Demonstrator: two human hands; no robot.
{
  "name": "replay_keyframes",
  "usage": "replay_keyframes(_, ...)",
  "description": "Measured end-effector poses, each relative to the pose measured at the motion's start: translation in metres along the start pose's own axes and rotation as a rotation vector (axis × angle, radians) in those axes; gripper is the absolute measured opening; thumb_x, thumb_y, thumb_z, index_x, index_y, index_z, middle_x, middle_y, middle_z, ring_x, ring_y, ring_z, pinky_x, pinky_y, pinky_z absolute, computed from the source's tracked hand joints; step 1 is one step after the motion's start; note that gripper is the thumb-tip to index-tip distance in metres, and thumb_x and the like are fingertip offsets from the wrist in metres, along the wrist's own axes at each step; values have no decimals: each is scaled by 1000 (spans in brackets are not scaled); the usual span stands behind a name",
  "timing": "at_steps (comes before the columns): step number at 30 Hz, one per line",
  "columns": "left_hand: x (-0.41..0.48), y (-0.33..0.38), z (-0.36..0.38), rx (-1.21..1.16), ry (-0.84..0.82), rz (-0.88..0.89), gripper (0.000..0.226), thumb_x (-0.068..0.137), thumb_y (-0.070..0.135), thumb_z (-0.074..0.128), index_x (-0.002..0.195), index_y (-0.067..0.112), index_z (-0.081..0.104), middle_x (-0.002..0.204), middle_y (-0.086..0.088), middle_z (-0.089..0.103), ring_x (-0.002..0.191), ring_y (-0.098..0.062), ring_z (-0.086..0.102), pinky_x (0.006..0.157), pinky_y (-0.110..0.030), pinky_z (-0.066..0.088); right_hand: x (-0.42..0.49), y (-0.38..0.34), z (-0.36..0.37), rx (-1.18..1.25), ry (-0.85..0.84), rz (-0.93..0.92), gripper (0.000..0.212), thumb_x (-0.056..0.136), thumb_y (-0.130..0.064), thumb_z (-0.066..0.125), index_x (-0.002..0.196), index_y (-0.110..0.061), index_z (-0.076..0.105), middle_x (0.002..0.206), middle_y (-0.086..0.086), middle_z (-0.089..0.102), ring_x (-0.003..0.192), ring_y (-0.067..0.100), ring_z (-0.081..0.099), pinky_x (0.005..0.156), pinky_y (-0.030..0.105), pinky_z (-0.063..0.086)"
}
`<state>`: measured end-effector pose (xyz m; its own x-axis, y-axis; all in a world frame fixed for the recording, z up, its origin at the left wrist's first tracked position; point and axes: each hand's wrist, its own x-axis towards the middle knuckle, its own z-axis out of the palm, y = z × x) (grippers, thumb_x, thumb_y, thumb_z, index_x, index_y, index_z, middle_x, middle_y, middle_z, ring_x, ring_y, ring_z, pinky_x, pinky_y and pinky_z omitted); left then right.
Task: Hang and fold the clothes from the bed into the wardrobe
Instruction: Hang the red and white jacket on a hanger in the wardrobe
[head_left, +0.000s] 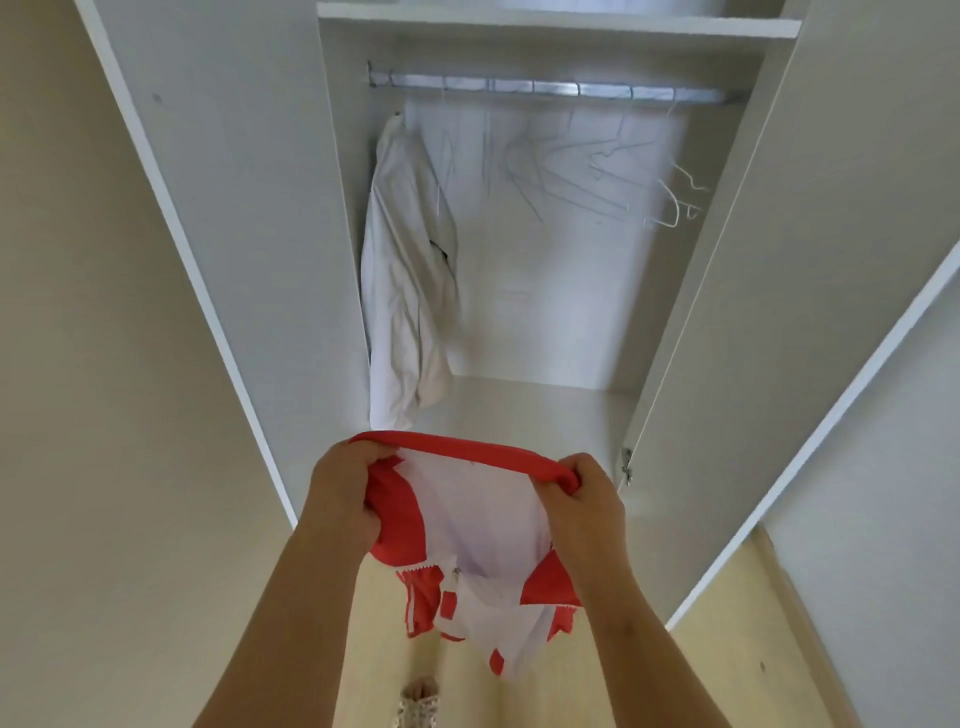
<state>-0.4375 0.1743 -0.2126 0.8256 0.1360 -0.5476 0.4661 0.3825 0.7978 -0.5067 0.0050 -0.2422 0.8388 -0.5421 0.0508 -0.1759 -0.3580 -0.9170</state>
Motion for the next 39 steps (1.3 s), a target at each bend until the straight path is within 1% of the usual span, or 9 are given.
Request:
replay_keyframes(3,38,23,24,-50,-3,48,19,82,4,57,65,12,55,58,-3,54,61,-18,49,58,-27,38,49,-9,21,20,19,-1,11,85,-15,57,76,-11,53,70,-3,54,62,9,47,52,12,36)
replay_keyframes(8,112,72,62,-125,-43,66,22,85,14,57,63,13,52,62,-4,50,63,-18,46,63,-28,40,134,-35,73,49,16,-10,18,86,-19,61,71,-14,52,61,-6,49,57,8,44,52,12,35)
replay_keyframes(15,192,142,108,-160,-136,51,18,86,17,58,68,15,55,63,-3,53,64,-17,51,55,-26,39,225,-70,134,80,1,45,11,86,-18,61,76,-17,56,63,-3,54,57,12,49,55,20,38)
replay_keyframes(19,223,159,124,-156,-160,23,12,86,16,58,74,16,56,69,-3,57,65,-16,54,52,-26,40,256,-77,155,70,-86,40,12,83,-10,61,78,-21,60,71,-7,61,66,7,55,58,17,39)
replay_keyframes(22,249,171,131,-170,-147,28,11,86,15,58,75,15,56,63,-5,61,59,-16,59,47,-24,45,280,-83,176,114,-198,36,15,81,-8,61,85,-22,63,79,-9,66,77,10,61,66,20,46)
replay_keyframes(26,285,187,143,-171,-122,56,4,86,17,57,84,14,59,74,-4,60,67,-17,56,53,-26,42,320,-85,205,167,-291,-3,23,83,-8,60,88,-30,63,84,-11,68,83,11,64,76,27,54)
replay_keyframes(31,329,218,181,-208,-69,88,9,86,13,58,77,14,60,72,-6,62,68,-18,58,55,-27,43,393,-97,235,296,-223,-99,19,89,-15,58,87,-33,60,79,-22,66,78,-5,62,60,6,45)
replay_keyframes(36,378,249,238,-253,-45,76,17,86,12,60,68,12,59,53,-5,63,64,-18,57,53,-26,43,488,-117,244,259,-119,-160,16,89,-14,58,98,-28,59,98,-12,63,92,5,58,83,21,45)
replay_keyframes(39,402,264,273,-270,-37,61,19,85,10,58,66,11,59,44,-1,61,64,-18,58,54,-27,43,541,-127,237,206,-19,-223,17,89,-13,55,102,-24,59,103,-6,62,96,10,57,85,20,42)
